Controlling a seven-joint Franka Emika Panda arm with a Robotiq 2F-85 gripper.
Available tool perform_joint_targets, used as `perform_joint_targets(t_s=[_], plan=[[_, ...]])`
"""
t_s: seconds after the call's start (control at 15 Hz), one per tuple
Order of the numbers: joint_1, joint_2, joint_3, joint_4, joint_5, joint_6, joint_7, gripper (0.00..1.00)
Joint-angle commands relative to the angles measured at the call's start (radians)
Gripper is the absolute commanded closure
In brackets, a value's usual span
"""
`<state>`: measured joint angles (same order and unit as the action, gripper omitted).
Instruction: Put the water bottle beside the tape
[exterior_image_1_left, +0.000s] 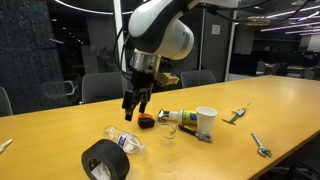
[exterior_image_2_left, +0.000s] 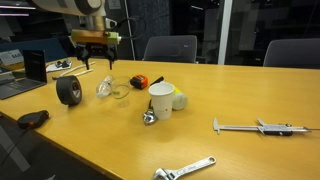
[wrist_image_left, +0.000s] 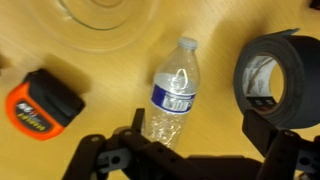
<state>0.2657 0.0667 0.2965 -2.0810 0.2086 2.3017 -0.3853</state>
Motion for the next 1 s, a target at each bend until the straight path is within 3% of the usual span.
perform_joint_targets(t_s=[0.0,0.4,0.6,0.93], plan=[[-0.036,-0.126,-0.05,0.019,-0.146,-0.092,0.069,0.0],[-0.121,-0.401,-0.135,-0.028,-0.371,-0.375,0.2,0.0],[-0.164,-0.556,-0.178,-0.097,-0.395,-0.535,0.254,0.0],[-0.234,-0.767,-0.247,-0.265,-0.378,-0.695,0.374,0.0]])
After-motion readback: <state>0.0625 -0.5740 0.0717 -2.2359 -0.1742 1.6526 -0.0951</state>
